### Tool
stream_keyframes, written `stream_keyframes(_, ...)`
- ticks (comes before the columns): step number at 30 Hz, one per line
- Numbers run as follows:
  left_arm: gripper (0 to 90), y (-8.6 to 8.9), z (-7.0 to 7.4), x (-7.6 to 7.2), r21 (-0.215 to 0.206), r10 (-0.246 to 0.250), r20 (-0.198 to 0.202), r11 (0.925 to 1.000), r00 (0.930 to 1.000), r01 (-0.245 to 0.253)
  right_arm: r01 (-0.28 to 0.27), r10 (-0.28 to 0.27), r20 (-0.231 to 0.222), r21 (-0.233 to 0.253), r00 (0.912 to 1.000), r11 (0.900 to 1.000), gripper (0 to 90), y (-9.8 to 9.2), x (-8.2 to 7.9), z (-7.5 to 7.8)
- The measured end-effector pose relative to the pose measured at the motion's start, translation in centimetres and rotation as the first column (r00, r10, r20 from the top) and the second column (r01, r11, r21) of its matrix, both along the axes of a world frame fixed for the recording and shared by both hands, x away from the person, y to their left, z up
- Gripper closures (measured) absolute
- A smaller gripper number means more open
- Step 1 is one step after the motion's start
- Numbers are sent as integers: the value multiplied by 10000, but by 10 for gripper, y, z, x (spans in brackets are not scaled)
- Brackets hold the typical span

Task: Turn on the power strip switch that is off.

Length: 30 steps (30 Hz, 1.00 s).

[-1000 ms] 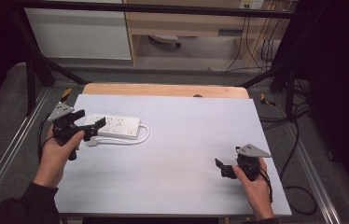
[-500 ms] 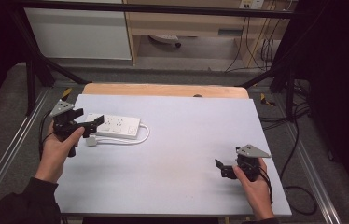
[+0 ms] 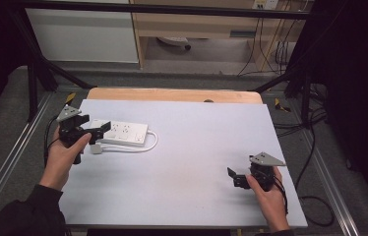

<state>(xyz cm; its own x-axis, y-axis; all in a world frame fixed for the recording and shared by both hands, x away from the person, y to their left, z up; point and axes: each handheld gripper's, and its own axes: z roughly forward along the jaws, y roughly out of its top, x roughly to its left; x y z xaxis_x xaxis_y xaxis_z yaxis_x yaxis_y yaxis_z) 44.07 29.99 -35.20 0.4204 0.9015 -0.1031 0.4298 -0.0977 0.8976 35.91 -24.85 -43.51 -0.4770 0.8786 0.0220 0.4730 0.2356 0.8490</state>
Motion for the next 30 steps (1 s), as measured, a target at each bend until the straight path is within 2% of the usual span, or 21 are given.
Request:
stream_keyframes(9, 90, -1, -6, 5, -7, 20, -103, 10000, 9999, -20, 9, -9, 6, 97, 10000, 10000, 32, -1, 0, 0)
stream_keyframes(12, 90, -1, -8, 9, -418, 209, -336, 9989, 9992, -223, 104, -103, -19, 192, 9999, 9998, 31, -1, -1, 0)
stream_keyframes(13, 91, -1, -9, 10, -430, 251, -363, 9987, 9990, -267, 115, -115, -17, 219, 9999, 9997, 31, -1, -1, 1)
stream_keyframes(22, 127, -4, -19, 16, 96, 348, -527, 9994, 9980, -343, 77, -77, -43, 164, 10000, 9998, 31, -2, -2, 1)
stream_keyframes(30, 133, -6, -23, 17, 68, 300, -682, 9995, 9972, -296, 96, -96, 24, 72, 10000, 9999, 30, -2, -3, 1)
